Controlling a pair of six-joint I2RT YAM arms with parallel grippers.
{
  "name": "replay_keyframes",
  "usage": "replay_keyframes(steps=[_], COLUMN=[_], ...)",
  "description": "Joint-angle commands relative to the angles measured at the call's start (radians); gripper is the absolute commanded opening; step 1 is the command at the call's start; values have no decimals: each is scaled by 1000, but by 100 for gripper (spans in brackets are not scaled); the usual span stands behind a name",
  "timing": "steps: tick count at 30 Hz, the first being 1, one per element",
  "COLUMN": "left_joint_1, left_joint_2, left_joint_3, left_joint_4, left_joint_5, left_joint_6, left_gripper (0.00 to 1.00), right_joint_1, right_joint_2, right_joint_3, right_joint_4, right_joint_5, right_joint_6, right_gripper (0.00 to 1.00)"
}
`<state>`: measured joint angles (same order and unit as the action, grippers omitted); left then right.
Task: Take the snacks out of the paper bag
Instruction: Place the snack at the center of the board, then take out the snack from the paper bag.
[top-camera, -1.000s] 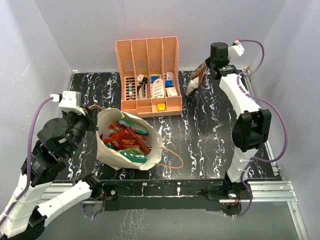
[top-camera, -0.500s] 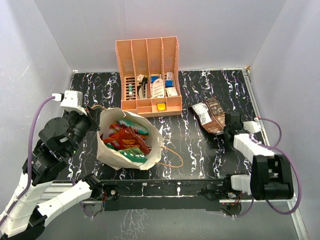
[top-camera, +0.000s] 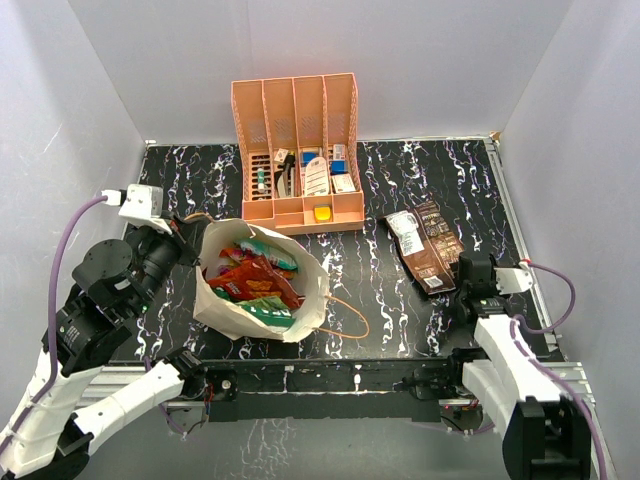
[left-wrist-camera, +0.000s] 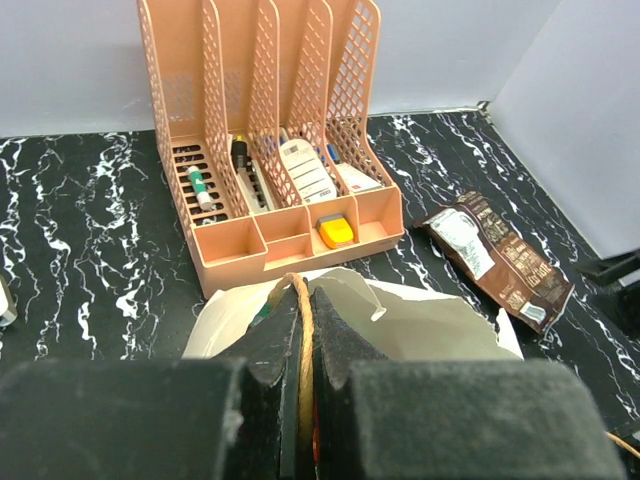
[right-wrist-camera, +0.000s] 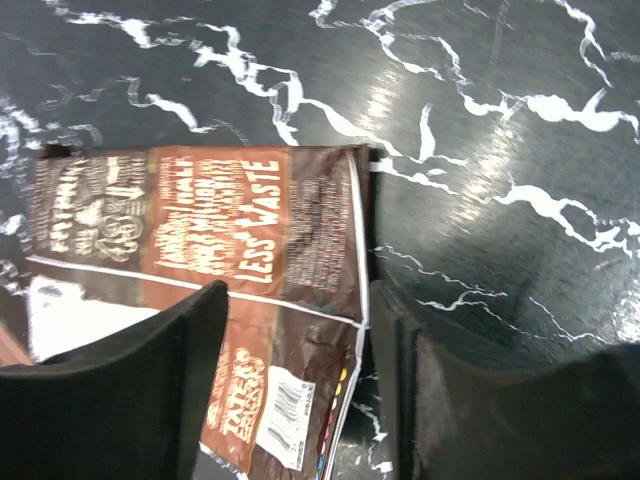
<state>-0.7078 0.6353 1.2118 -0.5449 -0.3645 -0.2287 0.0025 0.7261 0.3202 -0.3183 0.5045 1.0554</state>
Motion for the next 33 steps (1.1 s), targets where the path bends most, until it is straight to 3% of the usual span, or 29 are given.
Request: replay_keyframes(steps=[1,5,9,11,13,18,22,26,29,33], left_joint_1=[4,4,4,4,4,4,4,4,4,4], left_joint_2=[-27,-32,-36,-37,-39,-34,-25,-17,-19,-19], left_joint_3=[1,-6,-7,-8,-7,-9,-8,-2,-2,9], left_joint_4=[98,102,99,96,93,92,96,89,88,79], left_joint_5=[80,103,96,86,82,75,77,80,77,74], left_joint_6=[6,14,14,13,12,11,7,3,2,3], left_gripper=[0,0,0,0,0,0,0,0,0,0], right_joint_1=[1,1,1,7,67,492,832,1135,1209,1217], right_joint_2=[-110,-60,87,143,158,198,364,538,658,781], right_joint_3=[122,250,375,417,454,633,789,941,1044,1131], right_joint_4=[153,190,180,220,285,270,220,91,-8,-109], right_joint_5=[-297,-787,-1184,-1343,-1382,-1119,-962,-658,-485,-311], right_joint_6=[-411,-573,-567,-504,-438,-473,-538,-672,-703,-679], right_gripper=[70,72,72,72,72,75,74,75,75,76])
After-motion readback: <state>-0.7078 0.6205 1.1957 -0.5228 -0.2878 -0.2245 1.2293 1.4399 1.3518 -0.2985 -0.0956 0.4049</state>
